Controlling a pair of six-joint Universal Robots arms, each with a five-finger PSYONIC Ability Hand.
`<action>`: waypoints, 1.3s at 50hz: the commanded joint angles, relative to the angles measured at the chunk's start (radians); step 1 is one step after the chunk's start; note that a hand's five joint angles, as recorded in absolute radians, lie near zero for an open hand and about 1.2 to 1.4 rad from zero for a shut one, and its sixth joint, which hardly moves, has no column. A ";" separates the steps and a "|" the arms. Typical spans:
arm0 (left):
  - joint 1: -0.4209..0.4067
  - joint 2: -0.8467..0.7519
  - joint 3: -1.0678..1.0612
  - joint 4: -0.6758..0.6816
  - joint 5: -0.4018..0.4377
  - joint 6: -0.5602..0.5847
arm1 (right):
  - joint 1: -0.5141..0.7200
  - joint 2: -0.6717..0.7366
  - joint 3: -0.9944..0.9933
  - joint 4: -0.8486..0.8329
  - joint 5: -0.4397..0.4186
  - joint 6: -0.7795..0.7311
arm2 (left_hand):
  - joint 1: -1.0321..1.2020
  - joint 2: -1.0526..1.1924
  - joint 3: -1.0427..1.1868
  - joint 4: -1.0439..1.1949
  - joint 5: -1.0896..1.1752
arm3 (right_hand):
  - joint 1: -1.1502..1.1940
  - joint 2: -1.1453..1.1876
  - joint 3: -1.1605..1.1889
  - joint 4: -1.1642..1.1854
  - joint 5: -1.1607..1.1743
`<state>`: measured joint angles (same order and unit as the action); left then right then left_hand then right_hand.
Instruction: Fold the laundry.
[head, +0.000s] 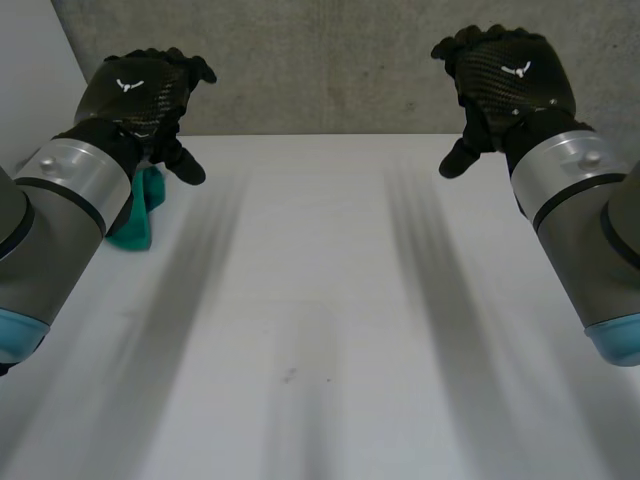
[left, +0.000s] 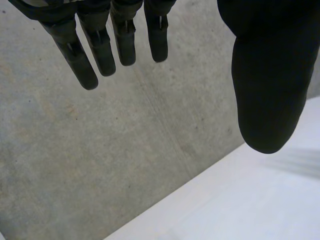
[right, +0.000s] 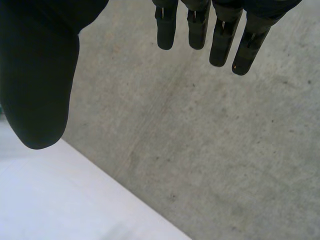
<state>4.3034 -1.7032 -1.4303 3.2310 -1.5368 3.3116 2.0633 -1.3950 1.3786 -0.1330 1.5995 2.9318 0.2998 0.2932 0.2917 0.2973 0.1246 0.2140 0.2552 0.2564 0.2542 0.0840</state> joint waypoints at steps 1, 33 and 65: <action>0.032 -0.024 -0.007 -0.002 0.003 0.023 | 0.000 0.044 0.010 0.021 0.002 0.001 | -0.012 -0.005 -0.004 -0.010 -0.011 | -0.039 -0.081 -0.082 -0.080 -0.084; 0.400 -0.665 0.536 0.093 0.113 0.307 | -0.017 0.047 0.140 0.018 -0.095 -0.002 | -0.080 -0.074 -0.072 -0.078 -0.080 | -0.039 -0.081 -0.082 -0.080 -0.084; 0.454 -1.136 1.093 0.082 0.074 0.454 | -0.060 0.062 0.220 0.010 -0.095 -0.003 | 1.096 1.103 1.105 1.099 1.097 | -0.039 -0.081 -0.082 -0.080 -0.084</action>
<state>4.7755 -2.8665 -0.3197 3.3135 -1.4026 3.7610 2.0062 -1.3336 1.5934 -0.1222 1.5049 2.9283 1.0971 1.1814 1.1693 1.1871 0.9662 0.1928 0.2120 0.2092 0.2262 0.0569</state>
